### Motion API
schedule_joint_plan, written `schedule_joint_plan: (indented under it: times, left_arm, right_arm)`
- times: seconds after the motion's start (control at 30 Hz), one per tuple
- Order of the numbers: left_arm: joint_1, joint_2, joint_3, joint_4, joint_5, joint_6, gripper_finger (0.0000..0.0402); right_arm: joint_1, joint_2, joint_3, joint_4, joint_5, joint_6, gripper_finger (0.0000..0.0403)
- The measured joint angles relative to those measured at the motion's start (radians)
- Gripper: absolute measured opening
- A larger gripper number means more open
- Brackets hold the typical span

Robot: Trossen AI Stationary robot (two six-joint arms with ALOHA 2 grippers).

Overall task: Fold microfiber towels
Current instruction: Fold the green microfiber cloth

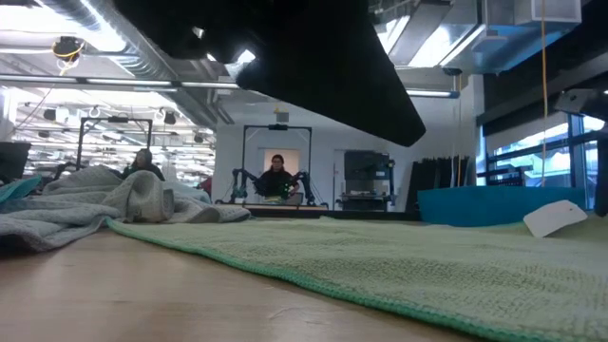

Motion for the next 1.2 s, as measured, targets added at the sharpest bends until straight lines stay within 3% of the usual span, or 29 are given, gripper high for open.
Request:
schedule_joint_plan:
  times: [0.23,0.47,0.7,1.0,1.2]
  left_arm:
    - [-0.001,0.000,0.000,-0.007,-0.015,0.001,0.0191]
    - [0.001,-0.001,0.000,-0.023,-0.017,0.001,0.0191]
    - [0.001,-0.001,0.000,-0.024,-0.016,0.000,0.0191]
    - [0.001,-0.001,0.000,-0.003,-0.017,-0.019,0.0191]
    - [0.004,-0.001,0.000,0.067,-0.019,-0.017,0.0191]
  right_arm:
    - [-0.022,0.000,-0.059,0.024,0.004,-0.047,0.0128]
    - [-0.022,0.000,-0.062,0.091,0.076,-0.047,0.0104]
    - [-0.022,0.000,-0.048,0.073,0.077,-0.041,0.0014]
    - [-0.071,-0.002,0.087,0.021,0.079,0.110,0.0006]
    - [-0.157,-0.002,0.211,-0.039,0.077,0.296,0.0008]
